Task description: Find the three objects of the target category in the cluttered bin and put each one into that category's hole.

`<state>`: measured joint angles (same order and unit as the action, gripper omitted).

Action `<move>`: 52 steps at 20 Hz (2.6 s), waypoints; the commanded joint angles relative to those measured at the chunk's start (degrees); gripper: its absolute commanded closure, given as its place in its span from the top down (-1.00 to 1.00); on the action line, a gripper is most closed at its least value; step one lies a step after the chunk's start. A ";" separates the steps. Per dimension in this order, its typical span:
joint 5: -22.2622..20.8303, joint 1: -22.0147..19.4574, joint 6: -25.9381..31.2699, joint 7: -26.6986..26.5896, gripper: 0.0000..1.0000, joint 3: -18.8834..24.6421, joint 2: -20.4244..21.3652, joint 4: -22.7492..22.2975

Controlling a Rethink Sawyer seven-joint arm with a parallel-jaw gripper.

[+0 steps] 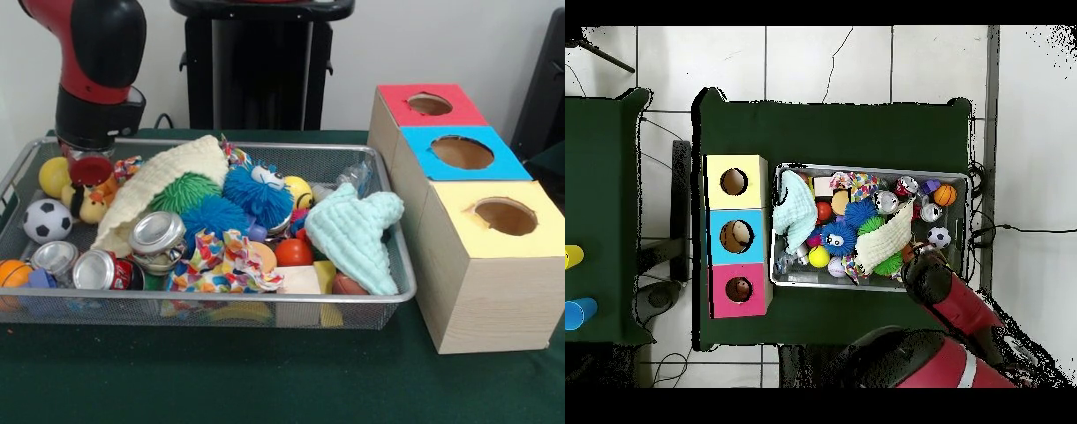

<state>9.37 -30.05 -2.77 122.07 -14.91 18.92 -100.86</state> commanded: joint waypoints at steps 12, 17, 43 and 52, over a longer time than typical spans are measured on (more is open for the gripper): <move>-3.39 6.79 23.75 0.73 -1.00 0.43 12.20 1.28; -6.08 9.73 25.17 -0.21 -1.00 -2.65 15.35 2.91; 2.20 26.84 32.28 17.29 -1.00 -6.26 24.00 -11.41; 11.30 33.28 30.68 22.42 -1.00 -5.43 23.74 -16.55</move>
<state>14.03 0.66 31.11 123.32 -22.59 43.18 -110.37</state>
